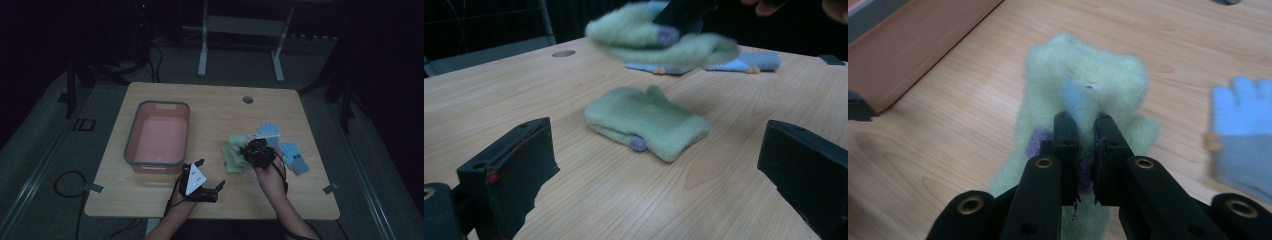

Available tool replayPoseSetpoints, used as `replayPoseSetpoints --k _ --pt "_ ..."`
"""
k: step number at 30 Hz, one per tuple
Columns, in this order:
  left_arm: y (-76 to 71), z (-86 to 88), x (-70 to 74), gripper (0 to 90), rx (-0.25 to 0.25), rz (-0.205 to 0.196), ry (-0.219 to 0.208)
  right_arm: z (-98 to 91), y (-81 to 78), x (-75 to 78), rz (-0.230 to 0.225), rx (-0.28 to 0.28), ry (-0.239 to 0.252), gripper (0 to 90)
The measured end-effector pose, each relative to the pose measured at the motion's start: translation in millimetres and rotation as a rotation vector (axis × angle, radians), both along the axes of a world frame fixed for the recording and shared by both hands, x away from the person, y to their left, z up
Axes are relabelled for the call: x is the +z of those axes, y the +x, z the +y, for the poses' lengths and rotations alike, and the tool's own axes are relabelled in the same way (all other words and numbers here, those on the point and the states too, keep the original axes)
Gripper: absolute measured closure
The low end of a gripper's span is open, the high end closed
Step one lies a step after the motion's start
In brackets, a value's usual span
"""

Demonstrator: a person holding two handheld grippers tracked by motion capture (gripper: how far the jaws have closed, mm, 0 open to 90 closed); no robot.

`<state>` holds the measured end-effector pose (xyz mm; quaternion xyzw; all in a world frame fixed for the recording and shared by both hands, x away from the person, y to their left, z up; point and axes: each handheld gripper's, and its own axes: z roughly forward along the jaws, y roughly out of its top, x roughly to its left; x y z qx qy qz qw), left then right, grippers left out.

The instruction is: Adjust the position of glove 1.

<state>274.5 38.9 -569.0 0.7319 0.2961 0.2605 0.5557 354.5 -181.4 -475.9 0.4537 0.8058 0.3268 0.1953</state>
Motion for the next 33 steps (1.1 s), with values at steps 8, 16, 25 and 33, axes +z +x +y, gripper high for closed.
replayPoseSetpoints --k 8,16,25,33 --pt "0.7 2.2 -0.1 2.2 -0.005 0.008 -0.019 16.3 2.6 -19.9 0.034 -0.004 -0.038 82.4" --pt "0.8 0.8 0.1 2.2 -0.014 0.006 -0.002 22.4 7.8 -46.3 0.081 -0.016 -0.057 81.7" --pt "2.7 -0.4 0.2 2.3 0.011 0.026 -0.022 17.3 5.6 -49.5 0.084 -0.013 -0.022 73.1" --pt "3.4 -2.4 9.7 6.6 -0.073 0.118 0.059 -17.3 3.2 -25.5 0.037 0.081 0.043 59.5"
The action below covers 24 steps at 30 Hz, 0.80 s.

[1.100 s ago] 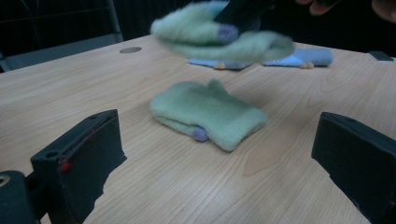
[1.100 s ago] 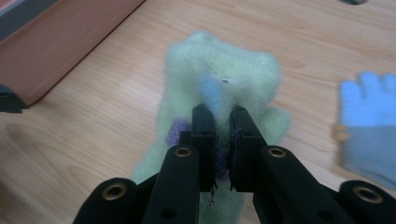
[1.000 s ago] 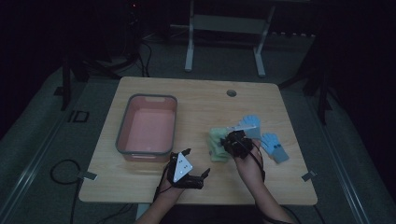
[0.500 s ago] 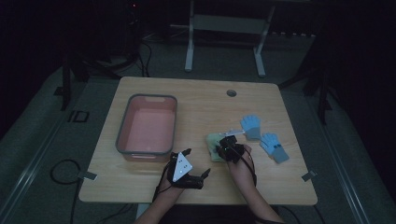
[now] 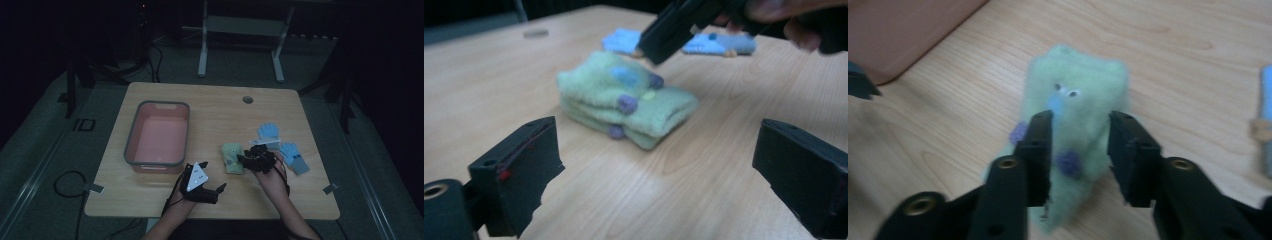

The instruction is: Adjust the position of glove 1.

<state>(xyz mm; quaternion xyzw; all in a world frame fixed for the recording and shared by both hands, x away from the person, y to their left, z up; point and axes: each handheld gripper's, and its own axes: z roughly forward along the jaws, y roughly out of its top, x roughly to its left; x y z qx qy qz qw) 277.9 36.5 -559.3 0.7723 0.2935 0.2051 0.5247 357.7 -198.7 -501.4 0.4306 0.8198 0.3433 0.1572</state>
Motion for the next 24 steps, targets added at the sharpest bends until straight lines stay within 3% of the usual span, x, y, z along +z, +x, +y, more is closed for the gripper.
replayPoseSetpoints --k 3,4,6,10,13,14,16,18,24 --pt "-0.3 -1.9 4.0 10.1 -0.023 -0.018 0.035 -9.0 3.5 3.9 -0.016 0.023 0.000 55.3" --pt "1.1 -3.1 6.6 11.0 -0.099 -0.034 0.038 -16.9 8.5 8.4 -0.021 0.053 0.018 53.8" --pt "5.9 -8.9 8.1 13.3 -0.144 -0.057 0.073 -21.0 13.5 11.0 -0.029 0.109 0.053 52.1" --pt "20.5 -26.0 8.8 15.0 -0.211 -0.064 0.147 -20.4 27.3 9.4 -0.045 0.202 0.074 48.8" --pt "22.9 -29.8 8.7 17.2 -0.219 -0.066 0.161 -16.0 35.5 8.1 -0.050 0.214 0.049 48.9" --pt "32.6 -41.8 7.9 26.0 -0.269 -0.101 0.229 -14.3 47.8 8.3 -0.045 0.216 0.062 48.2" --pt "37.8 -46.8 6.1 33.2 -0.279 -0.129 0.280 -12.9 59.0 7.7 -0.020 0.225 0.078 46.6" --pt "41.7 -50.9 4.4 34.6 -0.296 -0.146 0.321 -10.9 68.1 4.2 0.009 0.235 0.083 45.8" --pt "52.9 -58.3 -1.9 39.6 -0.318 -0.121 0.415 -7.0 81.6 -15.0 0.095 0.259 0.080 44.1"
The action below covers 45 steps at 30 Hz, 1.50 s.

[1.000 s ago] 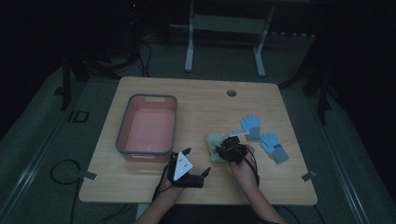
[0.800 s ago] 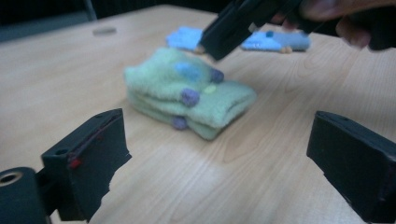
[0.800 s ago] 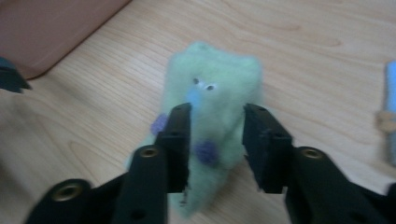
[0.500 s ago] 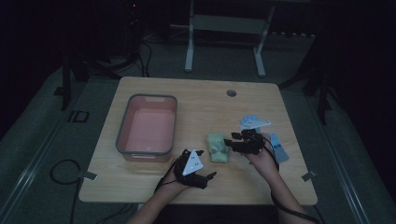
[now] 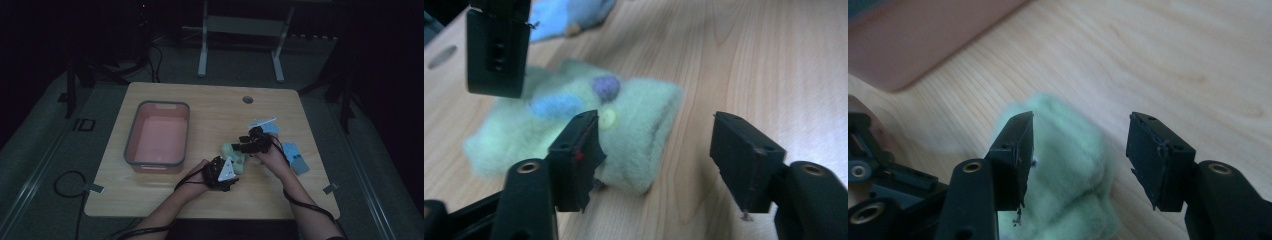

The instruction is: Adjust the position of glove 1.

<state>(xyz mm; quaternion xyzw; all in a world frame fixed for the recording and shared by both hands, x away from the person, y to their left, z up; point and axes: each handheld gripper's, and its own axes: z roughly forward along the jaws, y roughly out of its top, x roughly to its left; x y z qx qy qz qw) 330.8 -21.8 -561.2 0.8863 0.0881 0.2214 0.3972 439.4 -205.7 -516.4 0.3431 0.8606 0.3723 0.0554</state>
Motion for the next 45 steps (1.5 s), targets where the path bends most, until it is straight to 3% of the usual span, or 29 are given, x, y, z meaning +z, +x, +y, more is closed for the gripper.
replayPoseSetpoints --k 3,8,12,14,16,24,25,35,45 --pt "1.6 -2.0 -1.3 42.4 0.001 -0.008 0.021 -0.5 2.6 -12.3 0.039 0.000 -0.021 43.1" --pt "2.5 -6.5 -3.7 46.7 0.000 -0.045 0.080 -4.2 10.0 -27.3 0.177 0.004 0.006 43.3" --pt "4.5 -7.1 -4.5 57.4 0.040 -0.066 0.090 -7.2 10.3 -31.0 0.204 0.011 0.059 55.6" --pt "7.8 -5.9 -1.4 67.3 0.049 -0.044 0.074 -7.8 8.2 -29.6 0.190 0.003 0.067 63.1" --pt "9.3 -6.2 3.2 73.3 0.047 -0.031 0.085 -8.6 6.4 -26.3 0.185 -0.015 0.075 67.7" --pt "14.3 -6.9 18.5 77.5 0.037 0.023 0.115 -9.1 4.6 -18.8 0.184 -0.036 0.095 71.5" --pt "15.3 -5.6 25.6 77.5 0.033 0.042 0.112 -8.7 4.0 -16.5 0.177 -0.036 0.094 71.7" --pt "12.1 4.4 67.5 77.8 0.021 0.024 0.118 -0.1 -4.7 28.5 0.107 -0.014 0.120 71.8" --pt "10.4 25.3 105.8 77.8 0.015 -0.001 0.140 16.7 -7.3 62.4 0.076 0.002 0.146 71.8"
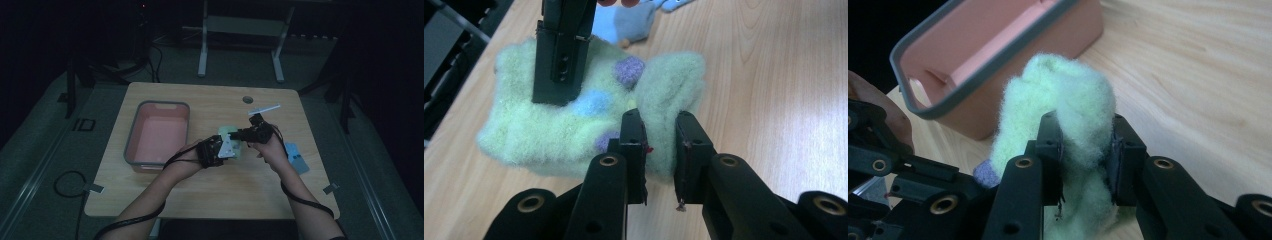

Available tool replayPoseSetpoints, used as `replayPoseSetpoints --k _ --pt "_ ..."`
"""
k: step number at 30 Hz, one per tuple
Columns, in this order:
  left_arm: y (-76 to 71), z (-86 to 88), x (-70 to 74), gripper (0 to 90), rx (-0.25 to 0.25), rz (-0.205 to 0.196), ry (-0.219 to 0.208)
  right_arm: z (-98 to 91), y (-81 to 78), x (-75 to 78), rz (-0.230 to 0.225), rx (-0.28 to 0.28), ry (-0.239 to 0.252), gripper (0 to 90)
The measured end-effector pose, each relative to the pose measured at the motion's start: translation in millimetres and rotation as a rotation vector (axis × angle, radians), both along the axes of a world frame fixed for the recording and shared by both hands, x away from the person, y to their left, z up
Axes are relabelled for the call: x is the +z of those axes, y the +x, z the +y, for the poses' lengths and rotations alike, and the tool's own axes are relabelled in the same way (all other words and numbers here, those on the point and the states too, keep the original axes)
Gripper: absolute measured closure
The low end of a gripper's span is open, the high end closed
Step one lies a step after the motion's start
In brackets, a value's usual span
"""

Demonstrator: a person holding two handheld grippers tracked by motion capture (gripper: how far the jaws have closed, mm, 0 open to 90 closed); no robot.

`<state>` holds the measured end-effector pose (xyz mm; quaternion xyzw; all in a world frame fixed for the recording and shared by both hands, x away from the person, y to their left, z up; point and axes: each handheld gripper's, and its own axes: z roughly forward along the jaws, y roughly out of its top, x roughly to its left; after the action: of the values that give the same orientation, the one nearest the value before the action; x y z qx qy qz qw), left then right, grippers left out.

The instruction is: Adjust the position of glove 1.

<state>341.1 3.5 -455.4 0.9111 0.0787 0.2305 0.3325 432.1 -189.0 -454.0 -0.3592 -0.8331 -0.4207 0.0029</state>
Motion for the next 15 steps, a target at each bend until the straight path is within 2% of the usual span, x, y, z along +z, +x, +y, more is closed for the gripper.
replayPoseSetpoints --k 4,5,9,11,15 --pt "-0.2 8.8 7.8 77.8 0.005 -0.003 0.005 8.9 0.7 8.0 -0.009 0.008 0.004 71.8" --pt "-0.6 17.0 12.3 77.8 0.008 -0.012 0.010 18.3 0.9 14.7 -0.018 0.014 0.007 71.8" --pt "-1.2 25.7 14.4 77.8 0.019 -0.013 0.010 28.7 1.2 20.0 -0.028 0.024 0.002 71.8" --pt "-2.4 33.7 15.0 78.1 0.028 -0.021 0.028 40.2 1.7 24.0 -0.031 0.039 -0.002 71.8" --pt "-2.2 46.0 17.1 78.1 0.045 -0.017 0.031 54.4 3.9 27.8 -0.036 0.056 -0.007 71.9"
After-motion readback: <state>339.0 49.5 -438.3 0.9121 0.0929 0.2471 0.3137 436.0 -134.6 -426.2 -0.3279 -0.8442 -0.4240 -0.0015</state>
